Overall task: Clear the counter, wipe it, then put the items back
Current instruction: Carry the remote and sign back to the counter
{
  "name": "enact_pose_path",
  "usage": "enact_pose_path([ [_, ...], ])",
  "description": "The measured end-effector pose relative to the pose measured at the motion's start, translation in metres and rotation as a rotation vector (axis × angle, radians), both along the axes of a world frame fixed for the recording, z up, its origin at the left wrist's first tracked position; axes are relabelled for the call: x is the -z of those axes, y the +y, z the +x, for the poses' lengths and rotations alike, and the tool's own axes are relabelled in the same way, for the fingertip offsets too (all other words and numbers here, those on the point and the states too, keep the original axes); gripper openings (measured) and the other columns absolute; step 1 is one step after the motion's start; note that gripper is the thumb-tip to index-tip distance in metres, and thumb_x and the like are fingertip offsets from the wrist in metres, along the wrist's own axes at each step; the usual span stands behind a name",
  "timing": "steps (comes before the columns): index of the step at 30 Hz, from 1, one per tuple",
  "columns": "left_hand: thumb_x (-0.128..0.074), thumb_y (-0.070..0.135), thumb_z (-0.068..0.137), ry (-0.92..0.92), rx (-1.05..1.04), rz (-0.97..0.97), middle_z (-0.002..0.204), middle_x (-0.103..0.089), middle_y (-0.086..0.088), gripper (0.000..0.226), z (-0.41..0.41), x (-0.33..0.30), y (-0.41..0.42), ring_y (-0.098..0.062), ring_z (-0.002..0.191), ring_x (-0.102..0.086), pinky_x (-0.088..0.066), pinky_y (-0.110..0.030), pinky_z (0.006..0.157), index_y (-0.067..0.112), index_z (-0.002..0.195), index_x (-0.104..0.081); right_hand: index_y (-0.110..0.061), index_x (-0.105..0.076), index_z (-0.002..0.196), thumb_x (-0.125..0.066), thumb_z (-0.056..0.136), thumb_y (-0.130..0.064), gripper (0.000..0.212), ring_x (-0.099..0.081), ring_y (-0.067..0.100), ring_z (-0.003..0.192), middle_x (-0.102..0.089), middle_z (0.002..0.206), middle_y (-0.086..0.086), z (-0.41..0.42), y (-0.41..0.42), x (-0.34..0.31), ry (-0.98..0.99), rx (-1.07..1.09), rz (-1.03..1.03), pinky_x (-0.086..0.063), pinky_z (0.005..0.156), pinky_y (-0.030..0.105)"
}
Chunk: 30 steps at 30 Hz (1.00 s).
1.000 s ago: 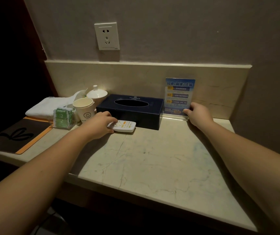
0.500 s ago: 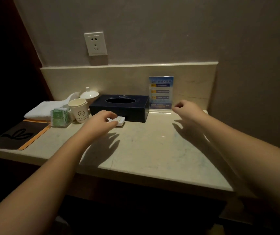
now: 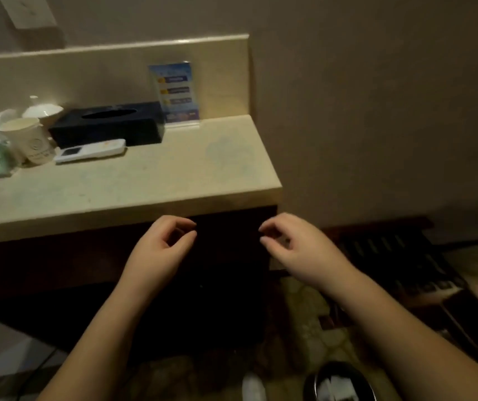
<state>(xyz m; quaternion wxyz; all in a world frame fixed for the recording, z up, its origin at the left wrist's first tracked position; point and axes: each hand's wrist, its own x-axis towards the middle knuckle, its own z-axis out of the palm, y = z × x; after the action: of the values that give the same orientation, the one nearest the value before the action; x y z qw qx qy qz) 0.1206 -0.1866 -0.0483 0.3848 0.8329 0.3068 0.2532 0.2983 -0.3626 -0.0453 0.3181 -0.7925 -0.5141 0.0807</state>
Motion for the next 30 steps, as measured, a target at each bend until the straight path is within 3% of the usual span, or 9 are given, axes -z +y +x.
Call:
enact_pose_path([
  [6,-0.060,0.032,0.092,0.217,0.201,0.037,0.104,-0.054,0.022,0.018,0.034,0.049,-0.093,0.004,0.094,-0.053,-0.043,-0.014,0.073,0.033,0.110,-0.062,-0.029,-0.056,0.124,-0.049,0.096,-0.039,0.031,-0.050,0.000,0.109,-0.052,0.118,-0.017,-0.023,-0.131,0.079,0.166,0.247,-0.248,-0.041,0.089,0.015],
  [11,-0.058,0.033,0.093,0.297,0.490,0.144,0.105,-0.051,0.019,0.022,0.083,0.083,-0.171,0.003,0.093,-0.050,-0.040,-0.008,0.071,0.027,0.114,-0.062,-0.032,-0.054,0.125,-0.049,0.096,-0.041,0.031,-0.049,-0.003,0.109,-0.047,0.116,-0.023,-0.024,-0.245,0.110,0.255,0.532,-0.322,-0.040,0.082,0.012],
  [17,-0.052,0.035,0.095,0.375,0.757,0.209,0.112,-0.049,0.016,0.025,0.151,0.100,-0.257,-0.005,0.111,-0.049,-0.044,-0.026,0.092,0.026,0.117,-0.060,-0.031,-0.053,0.129,-0.050,0.095,-0.040,0.034,-0.050,-0.003,0.106,-0.051,0.125,-0.017,-0.005,-0.366,0.122,0.316,0.817,-0.370,-0.042,0.086,0.014],
  [22,-0.053,0.035,0.095,0.389,0.893,0.245,0.112,-0.047,0.018,0.023,0.219,0.110,-0.345,-0.002,0.107,-0.047,-0.039,-0.017,0.082,0.030,0.116,-0.059,-0.030,-0.052,0.129,-0.050,0.096,-0.038,0.035,-0.051,-0.001,0.103,-0.051,0.127,-0.015,0.026,-0.465,0.135,0.414,0.976,-0.350,-0.043,0.083,0.015],
  [30,-0.052,0.032,0.096,0.439,0.949,0.264,0.122,-0.049,0.010,0.030,0.340,0.121,-0.485,-0.004,0.097,-0.053,-0.046,-0.018,0.076,0.023,0.124,-0.057,-0.027,-0.051,0.131,-0.047,0.098,-0.035,0.033,-0.053,0.006,0.103,-0.050,0.126,-0.010,0.121,-0.617,0.145,0.472,1.097,-0.324,-0.048,0.082,0.023],
])
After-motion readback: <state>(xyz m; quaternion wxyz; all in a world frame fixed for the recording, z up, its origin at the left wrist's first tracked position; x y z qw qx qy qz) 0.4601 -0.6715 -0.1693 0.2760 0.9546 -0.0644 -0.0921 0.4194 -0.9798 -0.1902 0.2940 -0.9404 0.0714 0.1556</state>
